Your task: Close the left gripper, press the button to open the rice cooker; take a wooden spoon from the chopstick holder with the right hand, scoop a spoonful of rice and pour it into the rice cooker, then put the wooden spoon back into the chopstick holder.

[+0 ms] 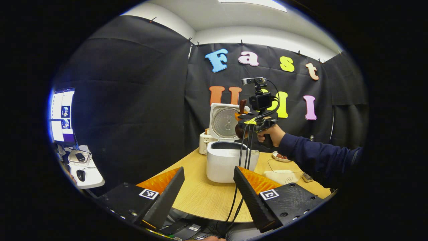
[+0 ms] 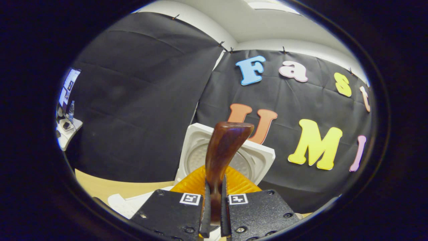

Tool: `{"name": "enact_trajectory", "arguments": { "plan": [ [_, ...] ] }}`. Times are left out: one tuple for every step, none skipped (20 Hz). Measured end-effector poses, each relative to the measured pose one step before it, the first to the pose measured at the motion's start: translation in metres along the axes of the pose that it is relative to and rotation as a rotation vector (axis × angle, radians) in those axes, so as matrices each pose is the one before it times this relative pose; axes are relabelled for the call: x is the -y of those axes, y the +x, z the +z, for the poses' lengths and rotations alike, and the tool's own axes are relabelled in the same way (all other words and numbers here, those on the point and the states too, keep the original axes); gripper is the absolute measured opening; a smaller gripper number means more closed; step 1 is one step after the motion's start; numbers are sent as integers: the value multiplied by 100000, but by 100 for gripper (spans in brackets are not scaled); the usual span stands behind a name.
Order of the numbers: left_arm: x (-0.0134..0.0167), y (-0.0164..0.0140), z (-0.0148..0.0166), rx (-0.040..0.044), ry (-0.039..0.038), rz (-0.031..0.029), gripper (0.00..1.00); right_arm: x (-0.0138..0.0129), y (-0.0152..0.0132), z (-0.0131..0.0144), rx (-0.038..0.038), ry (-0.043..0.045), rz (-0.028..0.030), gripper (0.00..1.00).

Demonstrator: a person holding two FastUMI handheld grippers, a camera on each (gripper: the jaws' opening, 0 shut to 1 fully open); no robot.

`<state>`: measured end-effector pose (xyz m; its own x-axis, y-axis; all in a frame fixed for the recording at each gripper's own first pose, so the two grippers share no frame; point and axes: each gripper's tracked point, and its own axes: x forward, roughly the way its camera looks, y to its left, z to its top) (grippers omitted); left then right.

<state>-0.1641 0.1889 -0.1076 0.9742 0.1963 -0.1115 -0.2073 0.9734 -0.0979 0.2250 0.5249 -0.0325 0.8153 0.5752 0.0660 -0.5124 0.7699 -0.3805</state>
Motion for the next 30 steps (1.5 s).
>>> {"name": "enact_trajectory", "arguments": {
  "plan": [
    [36,-25,-28,444,-183,-49,94,624,-425,134,-25,982,-908,17],
    [190,-11,135,625,-386,78,94,640,-678,36,-81,1627,-975,17],
    [234,28,80,585,-619,-269,94,759,-616,39,114,1310,-1011,17],
    [463,-53,-88,187,-742,-575,94,865,-787,220,389,1321,-1945,17],
    [457,18,-170,-111,-532,-885,94,987,-811,201,188,1837,-1720,17],
    [504,24,-159,-142,-178,-836,94,871,-785,18,-550,1502,-1798,17],
    [486,166,38,242,123,-885,94,1226,-919,-88,-751,1674,-2200,17],
    [475,65,35,-93,774,-1067,94,1001,-1016,76,-378,2099,-1079,18],
    [491,104,34,532,1499,-533,94,787,-1000,120,-485,2304,-500,18],
    [265,89,377,1272,1415,91,94,975,-1215,218,-606,2333,-685,18],
    [276,277,396,542,672,-538,94,1229,-1129,78,-779,1891,-593,18],
    [491,175,277,135,-3,-1018,94,1146,-1225,163,-570,1815,-780,18],
    [580,18,288,271,-246,-684,94,1339,-1200,213,-465,1349,-1473,18],
    [604,46,373,677,-388,-779,94,1419,-1235,199,94,795,-1630,18],
    [474,425,416,317,-331,-1009,94,1433,-1120,118,-213,689,-1688,18],
    [634,329,338,588,-397,-775,94,1285,-1188,29,-238,750,-1595,18],
    [651,464,367,792,-715,-657,94,1542,-948,-179,-982,779,-1855,18],
    [818,585,321,670,-1131,-1447,94,1287,-1052,-54,-1060,906,-1274,18],
    [1252,671,-92,-364,-590,-2602,94,1091,-989,19,-422,1131,-679,18],
    [1014,587,1,-198,158,-1622,94,1270,-1083,85,101,1014,-928,18],
    [563,699,244,269,858,-585,94,1585,-849,142,194,499,-1608,18],
    [680,584,102,117,1193,-614,94,1498,-829,118,-37,-16,-2166,18],
    [790,574,102,209,920,-866,94,1587,-762,75,300,-174,-2216,18],
    [908,536,140,307,635,-1380,94,1477,-667,14,-408,-490,-2305,18],
    [989,509,122,153,428,-1556,94,1514,-490,-250,-278,-559,-2542,18],
    [890,444,-52,36,476,-1371,94,1363,-539,-119,-318,-410,-2347,19],
    [621,270,20,-220,621,-1049,94,1401,-414,-215,-316,33,-2093,19],
    [585,413,-74,38,581,-683,94,1075,-355,-365,-811,523,-1846,18],
    [470,294,-27,-210,499,-750,94,970,-11,-552,-900,660,-1264,19],
    [378,291,-62,137,332,-645,94,892,-93,-737,-1357,973,-1178,19]
  ]
}}
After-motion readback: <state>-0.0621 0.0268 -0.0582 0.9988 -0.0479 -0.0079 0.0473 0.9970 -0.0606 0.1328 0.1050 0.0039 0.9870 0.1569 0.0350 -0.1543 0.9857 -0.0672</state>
